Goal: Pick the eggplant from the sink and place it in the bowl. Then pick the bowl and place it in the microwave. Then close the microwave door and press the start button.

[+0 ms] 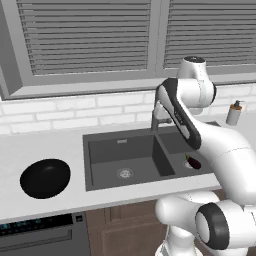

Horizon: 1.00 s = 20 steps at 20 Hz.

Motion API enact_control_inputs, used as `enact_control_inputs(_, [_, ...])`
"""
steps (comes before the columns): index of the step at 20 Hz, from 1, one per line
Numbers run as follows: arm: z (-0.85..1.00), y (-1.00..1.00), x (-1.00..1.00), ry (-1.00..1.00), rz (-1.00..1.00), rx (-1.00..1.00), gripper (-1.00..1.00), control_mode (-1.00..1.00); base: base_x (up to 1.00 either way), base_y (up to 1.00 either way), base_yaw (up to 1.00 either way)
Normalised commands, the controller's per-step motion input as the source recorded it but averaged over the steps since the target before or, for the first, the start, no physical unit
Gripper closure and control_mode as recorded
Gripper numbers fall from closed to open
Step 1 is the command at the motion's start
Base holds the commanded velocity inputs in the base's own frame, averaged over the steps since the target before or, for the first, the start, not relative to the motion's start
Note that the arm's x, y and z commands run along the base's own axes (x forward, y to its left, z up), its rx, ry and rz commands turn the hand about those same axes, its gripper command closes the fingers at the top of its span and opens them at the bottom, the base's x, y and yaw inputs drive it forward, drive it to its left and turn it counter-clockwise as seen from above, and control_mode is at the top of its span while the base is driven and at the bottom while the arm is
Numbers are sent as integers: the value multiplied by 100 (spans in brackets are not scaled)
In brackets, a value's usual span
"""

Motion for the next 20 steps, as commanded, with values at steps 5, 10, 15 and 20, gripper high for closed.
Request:
enact_control_inputs(5, [-31,-5,0,-2,0,2,-100,-100,0,0,0])
enact_control_inputs(10, [-73,-82,0,2,0,18,-100,-100,0,0,0])
enact_control_inputs(15, [-48,-100,0,2,0,23,-100,-100,0,0,0])
enact_control_inputs(20, [-23,-87,7,6,-1,8,-100,-100,0,0,0])
